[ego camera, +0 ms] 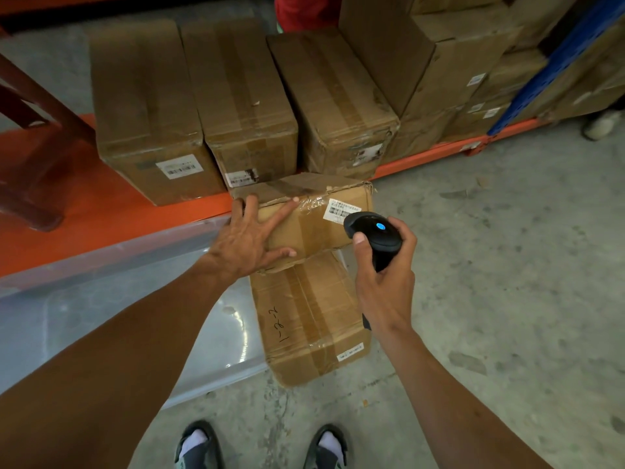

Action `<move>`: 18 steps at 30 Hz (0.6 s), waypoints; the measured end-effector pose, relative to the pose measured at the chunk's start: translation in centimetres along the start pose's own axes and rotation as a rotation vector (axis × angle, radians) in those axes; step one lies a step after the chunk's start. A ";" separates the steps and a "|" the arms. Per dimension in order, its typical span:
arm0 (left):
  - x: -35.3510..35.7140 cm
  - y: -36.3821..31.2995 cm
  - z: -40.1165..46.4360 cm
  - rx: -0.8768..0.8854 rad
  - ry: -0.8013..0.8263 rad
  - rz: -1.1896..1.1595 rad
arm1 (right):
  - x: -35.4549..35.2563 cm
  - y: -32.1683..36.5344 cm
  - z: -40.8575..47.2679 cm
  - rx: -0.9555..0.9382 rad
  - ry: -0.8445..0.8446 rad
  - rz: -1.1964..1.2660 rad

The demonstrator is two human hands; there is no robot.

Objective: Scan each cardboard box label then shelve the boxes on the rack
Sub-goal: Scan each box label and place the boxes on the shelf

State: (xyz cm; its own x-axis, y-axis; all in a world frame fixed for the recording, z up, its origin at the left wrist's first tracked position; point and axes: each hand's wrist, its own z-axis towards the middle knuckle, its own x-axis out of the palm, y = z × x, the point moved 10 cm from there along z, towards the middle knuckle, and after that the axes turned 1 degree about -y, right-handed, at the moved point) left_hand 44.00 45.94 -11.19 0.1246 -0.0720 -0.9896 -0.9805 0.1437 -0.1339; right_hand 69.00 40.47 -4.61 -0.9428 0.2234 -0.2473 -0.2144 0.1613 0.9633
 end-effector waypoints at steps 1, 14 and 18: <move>0.0 0.0 -0.1 0.002 -0.001 0.003 | 0.0 0.0 0.1 -0.003 -0.004 0.000; -0.5 1.2 0.3 -0.009 0.042 -0.026 | 0.2 -0.4 0.4 -0.014 0.029 -0.033; -1.4 2.7 0.8 0.019 0.061 -0.039 | 0.6 -1.4 0.0 -0.004 0.033 -0.057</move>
State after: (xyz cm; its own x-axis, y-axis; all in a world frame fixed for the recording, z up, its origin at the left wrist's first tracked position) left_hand 41.34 47.20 -10.17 0.1522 -0.1378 -0.9787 -0.9720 0.1583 -0.1735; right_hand 68.72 40.35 -6.15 -0.9369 0.1816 -0.2987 -0.2695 0.1691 0.9480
